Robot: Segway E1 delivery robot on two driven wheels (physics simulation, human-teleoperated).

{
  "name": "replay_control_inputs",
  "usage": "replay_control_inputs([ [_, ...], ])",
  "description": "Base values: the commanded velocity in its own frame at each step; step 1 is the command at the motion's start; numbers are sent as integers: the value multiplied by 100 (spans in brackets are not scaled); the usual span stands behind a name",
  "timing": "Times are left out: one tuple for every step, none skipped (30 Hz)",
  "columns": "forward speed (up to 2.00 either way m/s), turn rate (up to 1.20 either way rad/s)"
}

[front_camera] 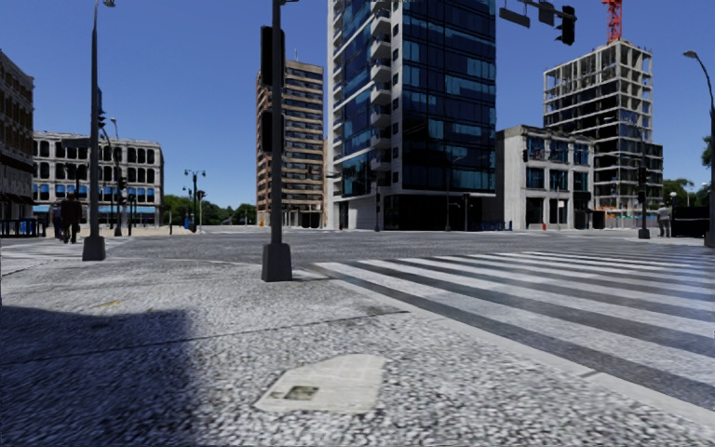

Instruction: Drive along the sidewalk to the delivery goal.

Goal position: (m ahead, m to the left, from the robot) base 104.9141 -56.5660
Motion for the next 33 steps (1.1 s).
replay_control_inputs([
  [200,-54],
  [200,-54],
  [200,-57],
  [200,-59],
  [200,-60],
  [200,-60],
  [200,-60],
  [200,-60],
  [200,-60],
  [200,-60],
  [200,-60],
  [200,-60],
  [200,-60],
  [200,-60],
  [200,-60],
  [200,-60],
  [200,-60],
  [200,-60],
  [200,-60],
  [200,-60],
  [200,-60],
  [200,-60],
  [200,-60],
  [200,-60],
  [200,-60],
  [200,-60],
  [200,-60],
  [200,-60],
  [200,-60],
  [200,-60],
  [200,-60],
  [200,-60],
  [200,-60],
])
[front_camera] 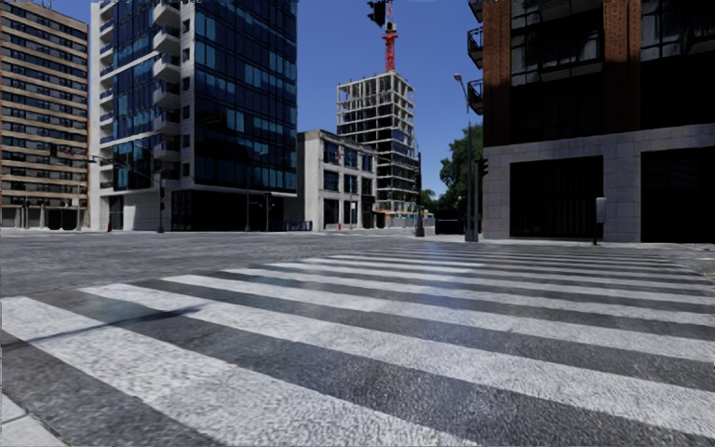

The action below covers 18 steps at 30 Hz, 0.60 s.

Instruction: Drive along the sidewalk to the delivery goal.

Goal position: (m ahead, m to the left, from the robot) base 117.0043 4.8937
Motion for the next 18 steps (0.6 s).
replay_control_inputs([
  [200,-60],
  [200,-60],
  [200,-60],
  [200,-60],
  [200,-60],
  [200,-60],
  [200,-60],
  [200,-60],
  [200,-60],
  [200,-60],
  [200,-60],
  [200,-60],
  [200,-60],
  [200,-60],
  [200,-60],
  [200,-60],
  [200,-60],
  [200,-60],
])
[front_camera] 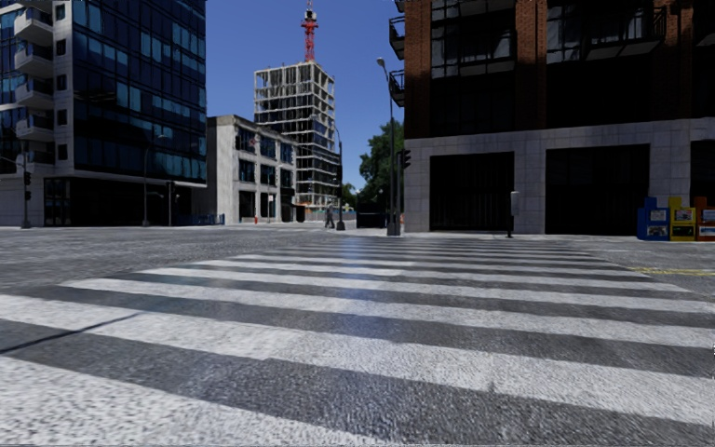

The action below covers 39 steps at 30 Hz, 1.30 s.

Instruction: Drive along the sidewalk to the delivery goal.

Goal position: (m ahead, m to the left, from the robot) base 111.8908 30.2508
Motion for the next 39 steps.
replay_control_inputs([
  [200,-60],
  [200,-60],
  [200,-60],
  [200,-60],
  [200,-60],
  [200,-60],
  [200,-60],
  [200,-60],
  [200,-60],
  [200,-60],
  [200,-60],
  [200,-60],
  [200,-59],
  [200,-58],
  [200,-56],
  [200,-56],
  [200,-42],
  [200,0],
  [200,0],
  [200,0],
  [200,0],
  [200,0],
  [200,0],
  [200,0],
  [200,0],
  [200,0],
  [200,0],
  [200,0],
  [200,0],
  [200,0],
  [200,0],
  [200,0],
  [200,0],
  [200,0],
  [200,0],
  [200,0],
  [200,0],
  [200,0],
  [200,0],
])
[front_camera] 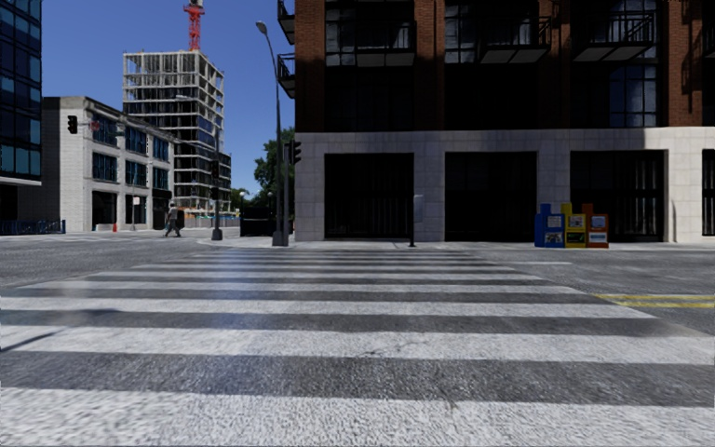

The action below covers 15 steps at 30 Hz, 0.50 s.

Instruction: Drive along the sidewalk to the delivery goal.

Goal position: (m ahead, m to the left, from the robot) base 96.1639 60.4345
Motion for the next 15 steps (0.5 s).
replay_control_inputs([
  [200,0],
  [200,0],
  [200,0],
  [200,0],
  [200,0],
  [200,0],
  [200,0],
  [200,0],
  [200,0],
  [200,0],
  [200,0],
  [200,0],
  [200,0],
  [200,0],
  [200,0],
])
